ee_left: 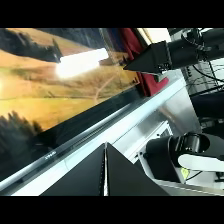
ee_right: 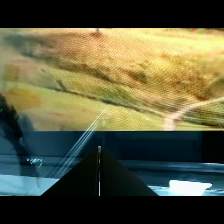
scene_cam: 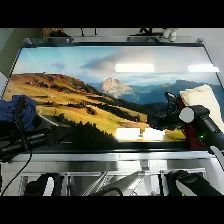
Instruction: Fold the shirts.
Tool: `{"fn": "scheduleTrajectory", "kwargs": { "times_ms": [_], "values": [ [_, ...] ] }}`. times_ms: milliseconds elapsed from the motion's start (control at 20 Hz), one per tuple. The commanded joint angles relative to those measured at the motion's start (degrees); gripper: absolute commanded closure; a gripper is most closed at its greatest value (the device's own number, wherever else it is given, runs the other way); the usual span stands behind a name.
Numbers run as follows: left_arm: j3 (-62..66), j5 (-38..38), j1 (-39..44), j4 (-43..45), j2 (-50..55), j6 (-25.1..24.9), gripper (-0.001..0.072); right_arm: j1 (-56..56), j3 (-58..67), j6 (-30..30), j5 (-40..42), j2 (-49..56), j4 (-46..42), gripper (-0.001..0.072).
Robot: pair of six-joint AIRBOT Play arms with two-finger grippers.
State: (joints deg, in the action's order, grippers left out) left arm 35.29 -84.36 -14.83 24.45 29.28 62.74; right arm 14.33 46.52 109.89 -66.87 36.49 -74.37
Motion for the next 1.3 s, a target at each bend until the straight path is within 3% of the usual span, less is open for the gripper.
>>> {"fn": "scheduleTrajectory", "kwargs": {
  "times_ms": [0,150,300,450,500,550,600,700,750,850,1050,1250],
  "values": [
    [0.0,0.4,0.0,0.0,0.0,0.0,0.0696,0.0,0.0,0.0,0.0,0.0,0.0,0.0693],
    [0.0,1.0,0.0,0.0,0.0,0.1,0.0696,0.0,0.0,0.0,0.0,0.0,0.0,0.0694],
    [0.6,7.1,-0.3,0.2,0.3,1.3,0.0695,0.0,0.0,0.0,0.0,0.0,0.0,0.0694],
    [9.5,12.0,-4.0,6.9,7.0,2.1,0.0689,0.0,0.0,0.0,0.0,0.0,0.0,0.0694],
    [13.9,12.6,-5.7,10.9,10.2,2.1,0.0422,0.0,0.0,0.0,0.0,0.0,0.0,0.0694],
    [19.1,13.2,-7.4,15.2,13.9,2.2,0.0076,0.0,0.0,0.0,0.0,0.0,0.0,0.0694],
    [24.0,13.9,-9.1,19.1,17.4,2.2,0.0044,0.0,0.0,0.0,0.0,0.0,0.0,0.0694],
    [34.1,15.9,-11.8,28.5,25.2,2.3,0.0041,0.0,0.0,0.0,0.0,0.0,0.0,0.0694],
    [38.6,16.7,-12.7,33.4,29.2,2.5,0.0005,0.0,0.0,0.0,0.0,0.0,0.0,0.0694],
    [46.9,16.1,-14.5,44.6,37.8,5.7,-0.0005,0.0,0.0,0.0,0.0,0.0,0.0,0.0694],
    [51.8,13.8,-17.1,60.0,51.0,11.2,-0.0005,0.0,0.0,0.0,5.4,0.0,0.0,0.0694],
    [51.8,13.1,-19.0,62.9,61.9,12.8,-0.0006,0.0,0.0,0.0,9.7,0.0,0.0,0.0694]
  ]
}}
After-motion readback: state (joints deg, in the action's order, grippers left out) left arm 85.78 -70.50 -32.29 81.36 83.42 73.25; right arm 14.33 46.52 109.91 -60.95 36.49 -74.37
